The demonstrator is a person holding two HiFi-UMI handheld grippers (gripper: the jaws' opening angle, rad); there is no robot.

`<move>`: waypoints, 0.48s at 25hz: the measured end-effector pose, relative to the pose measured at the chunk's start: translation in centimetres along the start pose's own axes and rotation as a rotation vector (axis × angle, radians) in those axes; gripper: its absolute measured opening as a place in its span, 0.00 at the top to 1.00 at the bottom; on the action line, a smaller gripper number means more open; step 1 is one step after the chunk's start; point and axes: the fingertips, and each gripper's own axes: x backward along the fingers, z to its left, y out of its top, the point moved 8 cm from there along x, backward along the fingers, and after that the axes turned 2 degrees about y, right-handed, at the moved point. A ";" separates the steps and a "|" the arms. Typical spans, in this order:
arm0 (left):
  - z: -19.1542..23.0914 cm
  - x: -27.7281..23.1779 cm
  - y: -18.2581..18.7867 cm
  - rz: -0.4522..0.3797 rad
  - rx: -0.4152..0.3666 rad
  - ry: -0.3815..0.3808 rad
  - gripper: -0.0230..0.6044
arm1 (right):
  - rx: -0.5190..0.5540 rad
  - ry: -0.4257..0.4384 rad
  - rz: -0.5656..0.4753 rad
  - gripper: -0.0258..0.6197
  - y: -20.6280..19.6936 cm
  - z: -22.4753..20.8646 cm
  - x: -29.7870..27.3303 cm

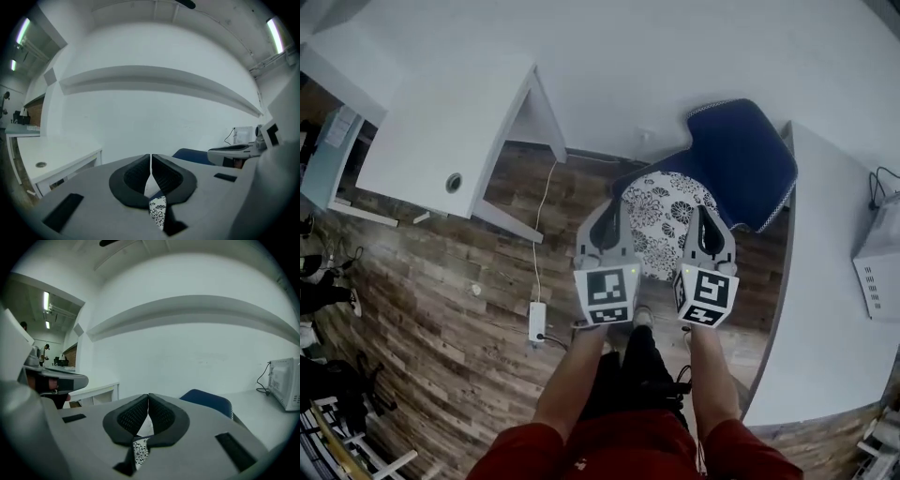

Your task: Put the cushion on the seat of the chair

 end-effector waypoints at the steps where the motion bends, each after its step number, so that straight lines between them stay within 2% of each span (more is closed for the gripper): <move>1: 0.4 0.8 1.8 -0.011 0.003 -0.006 0.91 | 0.009 0.001 -0.010 0.91 2.0 0.7 0.6; 4: 1.7 3.5 6.0 -0.030 -0.002 -0.021 0.91 | 0.021 0.014 -0.029 0.91 6.7 2.7 2.9; 12: 3.1 6.9 12.7 -0.106 -0.025 -0.023 0.91 | 0.038 0.012 -0.120 0.91 14.1 3.9 5.9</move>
